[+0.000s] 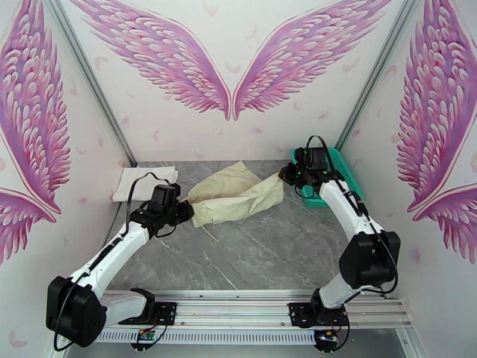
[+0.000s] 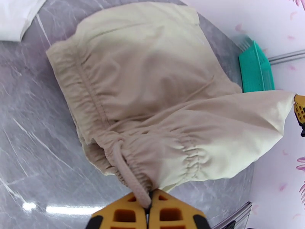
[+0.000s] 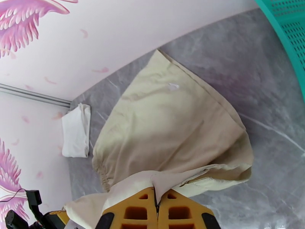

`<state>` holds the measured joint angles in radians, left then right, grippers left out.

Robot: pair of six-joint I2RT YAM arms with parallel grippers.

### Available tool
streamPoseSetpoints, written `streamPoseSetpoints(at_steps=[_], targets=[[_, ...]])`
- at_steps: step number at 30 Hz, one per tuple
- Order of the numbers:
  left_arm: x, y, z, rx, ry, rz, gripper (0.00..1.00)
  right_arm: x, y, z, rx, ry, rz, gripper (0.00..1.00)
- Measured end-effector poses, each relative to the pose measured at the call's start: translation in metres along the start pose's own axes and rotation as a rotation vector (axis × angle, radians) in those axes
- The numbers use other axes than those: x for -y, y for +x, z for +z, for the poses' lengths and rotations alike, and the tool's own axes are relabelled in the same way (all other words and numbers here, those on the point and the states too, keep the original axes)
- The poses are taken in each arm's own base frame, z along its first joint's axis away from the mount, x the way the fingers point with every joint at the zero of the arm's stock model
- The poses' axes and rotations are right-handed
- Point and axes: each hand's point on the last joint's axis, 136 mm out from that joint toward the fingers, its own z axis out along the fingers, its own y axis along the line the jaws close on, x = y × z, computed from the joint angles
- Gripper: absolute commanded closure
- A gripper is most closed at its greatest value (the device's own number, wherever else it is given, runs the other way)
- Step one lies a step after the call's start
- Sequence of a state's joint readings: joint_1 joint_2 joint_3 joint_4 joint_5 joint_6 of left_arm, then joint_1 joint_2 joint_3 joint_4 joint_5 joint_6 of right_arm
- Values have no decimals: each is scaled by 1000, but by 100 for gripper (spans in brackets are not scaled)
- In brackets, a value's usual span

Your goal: Fold and stack the mixed laundry pile

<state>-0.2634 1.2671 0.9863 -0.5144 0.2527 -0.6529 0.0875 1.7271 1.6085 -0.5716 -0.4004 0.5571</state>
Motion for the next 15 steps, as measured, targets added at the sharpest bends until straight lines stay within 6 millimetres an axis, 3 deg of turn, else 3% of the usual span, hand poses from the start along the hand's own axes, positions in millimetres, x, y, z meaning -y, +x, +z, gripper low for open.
streamPoseSetpoints(at_steps=[7,15], targets=[[-27,-34,17,27,-10,-74,100,-29,-35,64,3,-75,-50,100],[-59,-47,42,16,-47,-143,100,-52,-43,143,-13,-158,-115,100]])
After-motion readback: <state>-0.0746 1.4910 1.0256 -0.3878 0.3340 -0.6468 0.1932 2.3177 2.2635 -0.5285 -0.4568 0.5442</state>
